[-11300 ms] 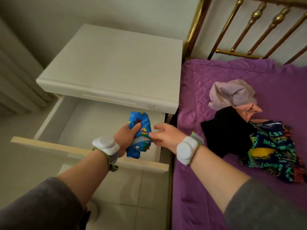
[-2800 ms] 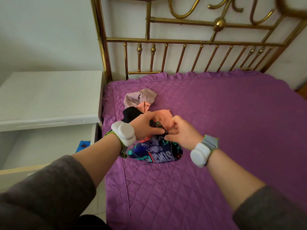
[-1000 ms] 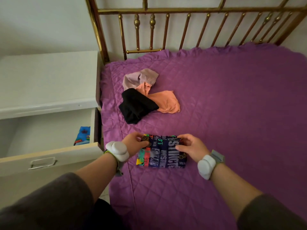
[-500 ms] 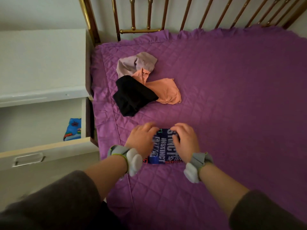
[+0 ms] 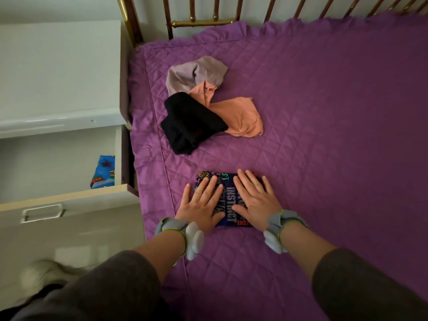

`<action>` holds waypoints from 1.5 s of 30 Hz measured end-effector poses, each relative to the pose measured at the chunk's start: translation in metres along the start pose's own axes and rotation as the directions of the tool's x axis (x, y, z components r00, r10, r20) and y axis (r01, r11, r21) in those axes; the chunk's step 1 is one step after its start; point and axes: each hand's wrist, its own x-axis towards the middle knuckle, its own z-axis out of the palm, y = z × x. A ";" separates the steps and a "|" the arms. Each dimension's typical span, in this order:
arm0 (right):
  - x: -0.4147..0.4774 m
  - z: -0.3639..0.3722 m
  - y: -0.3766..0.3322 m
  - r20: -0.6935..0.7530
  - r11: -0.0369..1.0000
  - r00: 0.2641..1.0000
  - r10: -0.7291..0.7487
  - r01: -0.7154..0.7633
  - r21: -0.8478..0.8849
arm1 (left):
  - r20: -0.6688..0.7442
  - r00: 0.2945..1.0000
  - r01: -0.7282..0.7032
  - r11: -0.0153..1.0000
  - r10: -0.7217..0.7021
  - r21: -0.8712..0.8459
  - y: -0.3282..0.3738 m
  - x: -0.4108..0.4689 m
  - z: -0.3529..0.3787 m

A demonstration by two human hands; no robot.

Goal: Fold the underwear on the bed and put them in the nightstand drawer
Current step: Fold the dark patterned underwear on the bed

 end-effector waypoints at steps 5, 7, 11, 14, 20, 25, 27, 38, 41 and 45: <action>0.012 -0.021 -0.008 0.082 0.996 0.995 0.064 -0.069 0.059 | 0.018 0.995 0.102 0.993 -0.101 -0.061 0.008 -0.005 -0.023; 0.027 -0.036 -0.013 0.052 0.993 0.995 0.085 -0.089 0.082 | -0.046 0.951 0.290 0.931 -0.307 -0.220 0.013 -0.014 -0.032; 0.053 -0.052 -0.030 0.093 0.998 0.996 -0.016 0.009 0.069 | 0.082 0.815 0.527 0.674 -0.574 -0.518 0.021 -0.024 -0.047; 0.065 -0.054 -0.044 0.132 0.997 0.991 -0.011 0.001 0.077 | 0.221 0.773 0.579 0.519 -0.595 -0.628 0.021 -0.018 -0.054; 0.075 -0.056 -0.046 0.190 0.992 0.977 0.094 -0.108 0.065 | 0.367 0.794 0.605 0.575 -0.484 -0.550 0.012 -0.007 -0.060; 0.073 -0.059 -0.043 0.228 0.988 0.969 0.099 -0.124 0.096 | 0.202 0.887 0.415 0.525 -0.415 -0.743 0.010 -0.012 -0.050; 0.069 -0.064 -0.039 0.228 0.980 0.971 0.073 -0.113 0.165 | 0.187 0.910 0.319 0.337 -0.369 -0.886 0.009 -0.016 -0.050; 0.042 -0.111 -0.017 0.382 0.584 0.917 -0.115 -0.249 0.773 | 0.260 0.959 0.271 0.089 -0.115 -0.959 -0.015 -0.009 -0.106; 0.037 -0.117 -0.015 0.277 0.448 0.961 -0.017 -0.240 0.861 | 0.260 0.932 0.198 -0.245 -0.253 -0.949 -0.022 -0.007 -0.110; 0.032 -0.125 -0.013 0.162 0.377 0.985 0.052 -0.170 0.910 | 0.227 0.949 0.204 -0.122 -0.218 -0.971 -0.023 -0.006 -0.108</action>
